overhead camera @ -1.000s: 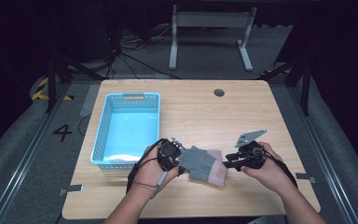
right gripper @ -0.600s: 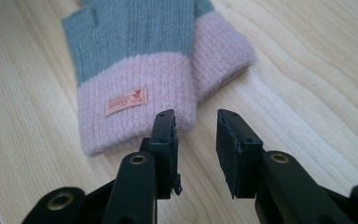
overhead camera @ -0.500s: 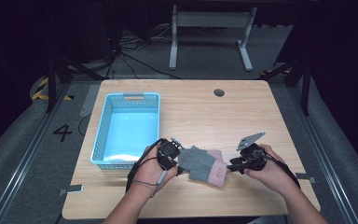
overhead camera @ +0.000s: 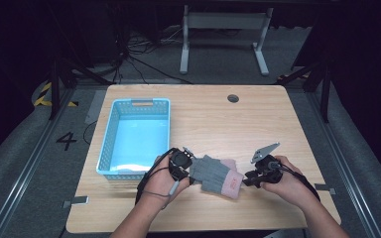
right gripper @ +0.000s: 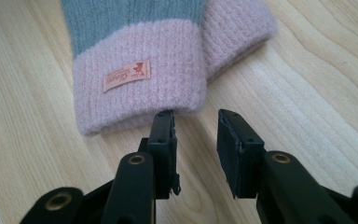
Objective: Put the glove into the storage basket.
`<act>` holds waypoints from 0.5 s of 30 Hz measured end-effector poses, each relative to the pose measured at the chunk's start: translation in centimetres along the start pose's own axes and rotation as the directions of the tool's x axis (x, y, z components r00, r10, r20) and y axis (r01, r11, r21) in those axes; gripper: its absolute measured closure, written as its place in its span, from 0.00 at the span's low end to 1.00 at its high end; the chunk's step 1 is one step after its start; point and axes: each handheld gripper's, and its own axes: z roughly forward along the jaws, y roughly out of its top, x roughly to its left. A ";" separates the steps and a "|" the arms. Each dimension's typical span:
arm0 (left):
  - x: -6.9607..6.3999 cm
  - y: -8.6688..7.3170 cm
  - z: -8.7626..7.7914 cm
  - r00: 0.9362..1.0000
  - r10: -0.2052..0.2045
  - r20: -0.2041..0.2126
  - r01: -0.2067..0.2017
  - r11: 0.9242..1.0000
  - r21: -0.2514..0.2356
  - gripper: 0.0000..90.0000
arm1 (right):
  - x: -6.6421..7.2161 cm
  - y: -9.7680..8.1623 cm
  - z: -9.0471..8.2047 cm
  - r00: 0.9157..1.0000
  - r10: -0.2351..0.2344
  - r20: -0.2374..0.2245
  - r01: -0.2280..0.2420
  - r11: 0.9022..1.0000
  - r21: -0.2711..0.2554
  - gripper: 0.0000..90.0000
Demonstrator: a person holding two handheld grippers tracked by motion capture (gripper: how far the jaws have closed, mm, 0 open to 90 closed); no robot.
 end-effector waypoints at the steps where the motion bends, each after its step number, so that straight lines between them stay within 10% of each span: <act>1: 0.0 0.0 0.1 1.000 0.002 -0.003 -0.002 1.000 -0.001 0.74 | 0.0 0.0 0.0 1.000 0.003 -0.002 -0.003 1.000 -0.002 0.75; 15: -0.2 0.9 2.8 0.998 0.032 -0.058 -0.030 0.999 0.025 0.65 | 0.3 -0.3 0.3 1.000 0.004 -0.001 -0.004 1.000 -0.005 0.74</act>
